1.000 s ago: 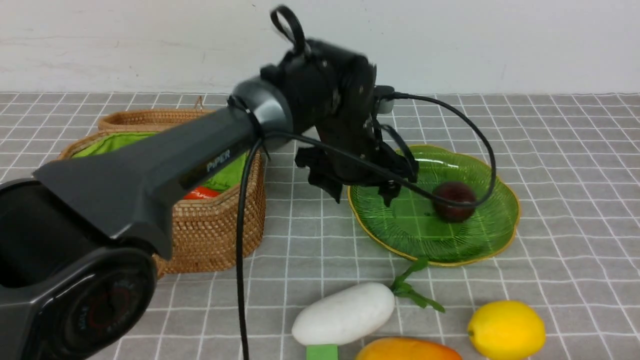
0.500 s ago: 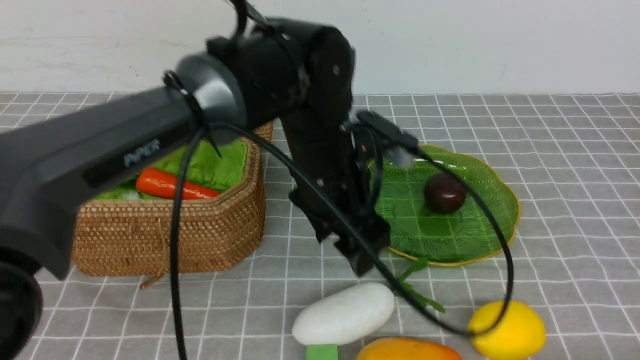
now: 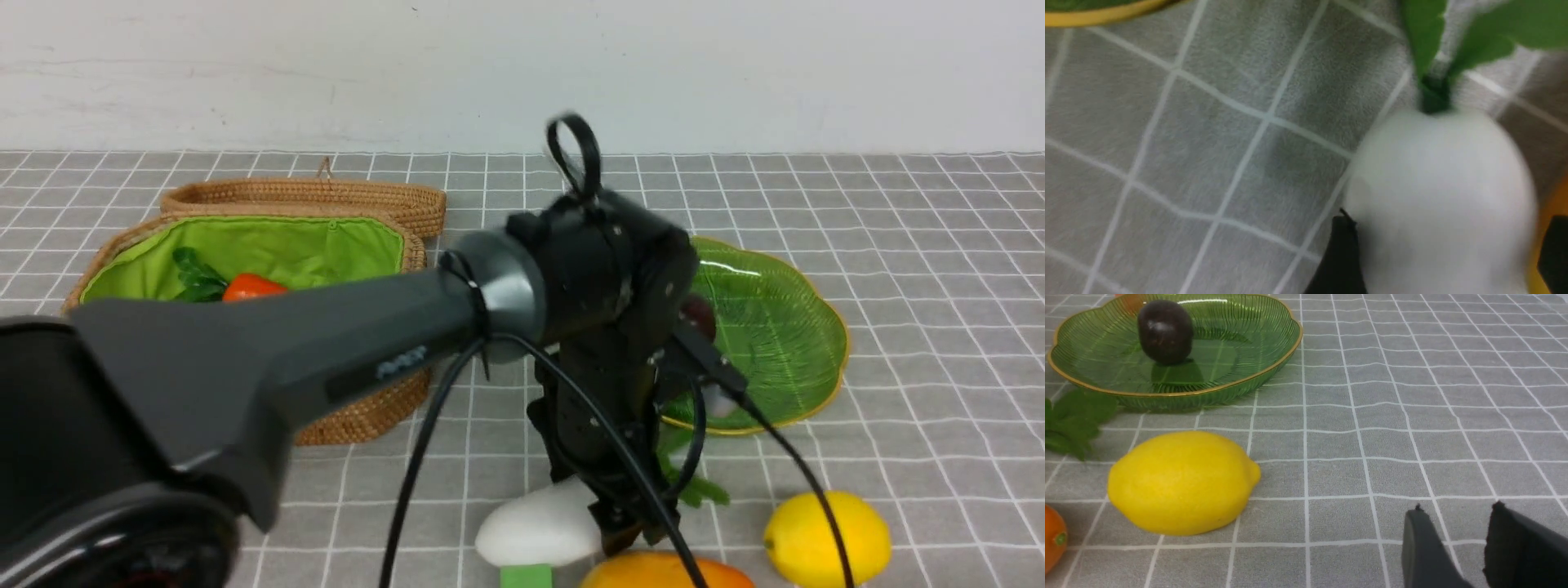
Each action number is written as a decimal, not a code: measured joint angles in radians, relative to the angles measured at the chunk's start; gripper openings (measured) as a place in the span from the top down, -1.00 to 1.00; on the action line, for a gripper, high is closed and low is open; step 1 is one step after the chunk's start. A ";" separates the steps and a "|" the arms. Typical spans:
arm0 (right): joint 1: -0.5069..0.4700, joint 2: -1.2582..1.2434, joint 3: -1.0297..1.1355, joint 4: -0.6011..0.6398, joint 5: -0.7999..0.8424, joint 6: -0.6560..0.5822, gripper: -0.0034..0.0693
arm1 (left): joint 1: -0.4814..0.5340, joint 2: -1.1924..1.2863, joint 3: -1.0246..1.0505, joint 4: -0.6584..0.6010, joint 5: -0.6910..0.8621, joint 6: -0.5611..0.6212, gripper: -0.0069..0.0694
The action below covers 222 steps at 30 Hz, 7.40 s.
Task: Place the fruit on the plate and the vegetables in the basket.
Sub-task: Take a daikon with your left arm and place it on the basket on the left, then use the right arm to grab a mango and put it into the right plate
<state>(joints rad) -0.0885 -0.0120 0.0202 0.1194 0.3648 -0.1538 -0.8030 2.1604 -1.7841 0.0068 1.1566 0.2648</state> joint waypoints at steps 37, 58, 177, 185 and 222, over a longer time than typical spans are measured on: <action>0.000 0.000 0.000 -0.001 0.000 0.000 0.24 | 0.422 -0.400 0.114 0.426 -0.149 -0.016 -0.50; 0.000 0.000 0.000 -0.001 0.000 0.000 0.24 | 0.477 -0.723 0.269 0.356 0.047 -0.138 -0.46; 0.000 0.000 -0.106 0.438 -0.455 0.246 0.24 | 0.788 -2.176 1.813 -0.020 -0.767 -0.494 0.73; 0.000 0.192 -0.527 0.355 -0.147 0.175 0.24 | 0.788 -2.176 1.813 -0.020 -0.767 -0.494 0.71; 0.719 1.330 -1.002 0.181 0.507 -0.511 -0.55 | 0.788 -2.176 1.813 -0.020 -0.767 -0.494 0.62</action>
<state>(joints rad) 0.6307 1.3185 -0.9816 0.3007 0.8717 -0.6651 -0.0153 -0.0154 0.0286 -0.0132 0.3891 -0.2287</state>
